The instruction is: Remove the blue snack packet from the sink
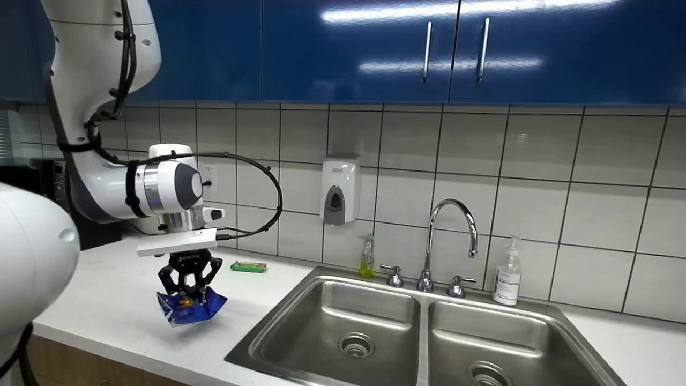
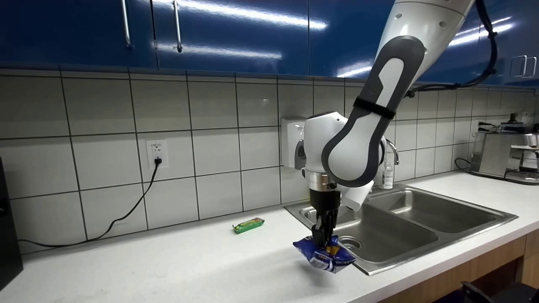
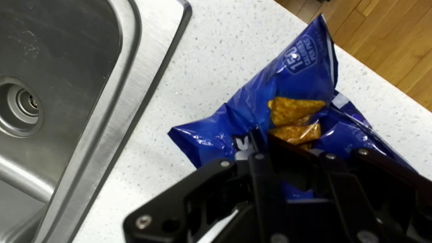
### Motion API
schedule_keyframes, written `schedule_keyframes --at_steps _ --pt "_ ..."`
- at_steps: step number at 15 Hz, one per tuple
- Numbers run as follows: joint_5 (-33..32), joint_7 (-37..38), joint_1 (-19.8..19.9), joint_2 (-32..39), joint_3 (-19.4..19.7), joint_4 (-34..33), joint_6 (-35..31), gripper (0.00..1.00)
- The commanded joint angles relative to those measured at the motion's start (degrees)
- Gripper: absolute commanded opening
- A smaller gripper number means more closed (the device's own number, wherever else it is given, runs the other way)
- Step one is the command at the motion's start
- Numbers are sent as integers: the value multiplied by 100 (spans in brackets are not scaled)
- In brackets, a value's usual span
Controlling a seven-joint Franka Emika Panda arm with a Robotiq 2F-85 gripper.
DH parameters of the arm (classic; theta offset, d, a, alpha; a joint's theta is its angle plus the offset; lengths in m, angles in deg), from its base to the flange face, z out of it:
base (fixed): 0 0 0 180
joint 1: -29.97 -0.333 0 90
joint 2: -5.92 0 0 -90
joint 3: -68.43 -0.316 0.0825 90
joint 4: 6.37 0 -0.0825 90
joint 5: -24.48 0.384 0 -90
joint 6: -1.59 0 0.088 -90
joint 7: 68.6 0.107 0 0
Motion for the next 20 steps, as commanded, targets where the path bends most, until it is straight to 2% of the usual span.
schedule_keyframes --at_steps 1,8,17,18,20 --pt "-398 376 -30 131 -29 -37 -205 1" --pt "-1017 989 -178 537 72 -222 -294 1" --pt "-1309 1399 -291 928 149 -503 -236 1" --pt "-1332 1435 -300 953 162 -524 -231 30" --pt "-1356 1474 -317 991 196 -558 -231 38"
